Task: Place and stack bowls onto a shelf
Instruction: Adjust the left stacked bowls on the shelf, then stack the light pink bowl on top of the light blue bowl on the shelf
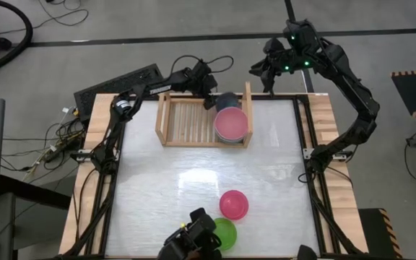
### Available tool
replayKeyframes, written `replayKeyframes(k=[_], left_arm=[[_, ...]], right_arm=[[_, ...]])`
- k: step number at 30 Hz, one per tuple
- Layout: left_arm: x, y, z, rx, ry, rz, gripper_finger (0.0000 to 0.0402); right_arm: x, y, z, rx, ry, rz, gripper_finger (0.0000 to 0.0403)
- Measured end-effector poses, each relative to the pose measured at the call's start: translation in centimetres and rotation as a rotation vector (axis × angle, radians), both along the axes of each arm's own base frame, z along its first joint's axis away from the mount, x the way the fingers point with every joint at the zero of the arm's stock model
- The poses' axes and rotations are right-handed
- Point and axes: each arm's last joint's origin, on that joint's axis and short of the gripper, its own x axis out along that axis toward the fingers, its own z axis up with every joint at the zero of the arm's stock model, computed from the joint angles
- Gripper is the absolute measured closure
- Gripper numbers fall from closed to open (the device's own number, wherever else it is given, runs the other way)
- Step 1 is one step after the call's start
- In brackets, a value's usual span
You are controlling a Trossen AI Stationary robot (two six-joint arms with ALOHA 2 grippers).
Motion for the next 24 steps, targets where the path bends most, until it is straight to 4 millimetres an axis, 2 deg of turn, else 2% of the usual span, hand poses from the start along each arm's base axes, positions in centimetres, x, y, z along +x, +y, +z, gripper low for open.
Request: replayKeyframes(k=[8,12,19,24], left_arm=[[0.2,-0.2,-0.7,-0.01,0.026,0.03,0.0207],[-0.2,0.4,0.4,-0.031,0.009,0.068,0.0204],[-1.1,1.3,5.5,-0.086,-0.003,0.009,0.0203],[-3.1,0.5,11.4,-0.163,-0.037,-0.115,0.0203]], right_arm=[[-0.1,-0.2,0.0,0.0,0.0,-0.008,0.0284],[-0.1,-0.2,0.0,0.0,0.001,-0.008,0.0284],[-0.2,-0.1,-0.1,0.002,0.013,-0.018,0.0284],[-0.7,0.7,-1.8,0.119,0.182,-0.002,0.0284]])
